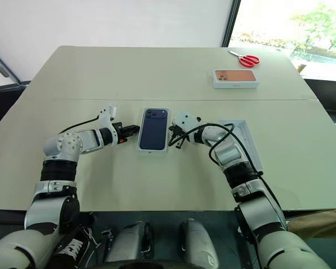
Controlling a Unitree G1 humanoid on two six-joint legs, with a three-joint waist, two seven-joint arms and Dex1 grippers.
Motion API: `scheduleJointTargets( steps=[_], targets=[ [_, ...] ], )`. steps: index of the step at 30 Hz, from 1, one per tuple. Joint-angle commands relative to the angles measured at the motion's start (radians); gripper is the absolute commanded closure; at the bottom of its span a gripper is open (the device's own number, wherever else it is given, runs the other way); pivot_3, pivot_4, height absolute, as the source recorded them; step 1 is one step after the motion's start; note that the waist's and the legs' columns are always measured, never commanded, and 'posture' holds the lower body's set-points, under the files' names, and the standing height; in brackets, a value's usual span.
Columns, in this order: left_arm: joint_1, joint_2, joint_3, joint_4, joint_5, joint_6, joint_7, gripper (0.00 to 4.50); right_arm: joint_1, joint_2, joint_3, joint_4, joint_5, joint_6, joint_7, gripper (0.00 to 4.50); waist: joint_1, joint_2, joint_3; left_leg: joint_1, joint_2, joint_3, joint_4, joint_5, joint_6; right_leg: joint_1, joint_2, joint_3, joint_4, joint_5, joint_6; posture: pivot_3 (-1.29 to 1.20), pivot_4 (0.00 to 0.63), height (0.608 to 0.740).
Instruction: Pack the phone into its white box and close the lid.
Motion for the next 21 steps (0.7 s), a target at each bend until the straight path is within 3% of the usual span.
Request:
scheduleJointTargets(
  steps=[1, 7, 16, 21],
  targets=[
    [-0.037, -0.024, -0.052, 0.031, 0.026, 0.011, -0.046, 4.45, -0.013, 0.011, -0.014, -0.025, 0.012, -0.001, 0.000, 4.50, 0.002, 0.000, 0.000, 0.000, 0.000, 0.000, 0.000, 0.000, 0.000, 0.000, 0.000, 0.000, 0.000, 0.000, 0.000, 0.00, 0.150, 0.740],
    [-0.054, -0.101, -0.126, 0.017, 0.066, -0.004, -0.095, 4.45, 0.037, -0.068, -0.033, -0.090, 0.021, 0.031, 0.048, 4.50, 0.020, 0.000, 0.000, 0.000, -0.001, 0.000, 0.001, -0.001, 0.001, 0.001, -0.001, 0.000, 0.000, 0.000, 0.001, 0.00, 0.150, 0.740],
    [-0.103, -0.228, -0.167, 0.050, 0.105, -0.016, -0.131, 4.45, 0.226, -0.228, -0.092, -0.313, 0.045, 0.134, 0.101, 4.50, 0.032, 0.000, 0.000, -0.001, -0.003, -0.001, 0.003, -0.002, 0.004, 0.003, -0.003, 0.000, -0.001, -0.002, 0.003, 0.00, 0.150, 0.740],
    [-0.103, -0.309, -0.213, 0.057, 0.130, -0.022, -0.147, 4.45, 0.257, -0.314, -0.146, -0.313, 0.048, 0.138, 0.103, 4.50, 0.033, 0.000, 0.000, -0.001, -0.003, -0.001, 0.003, -0.003, 0.004, 0.003, -0.003, -0.001, -0.001, -0.002, 0.004, 0.00, 0.150, 0.740]
  ],
)
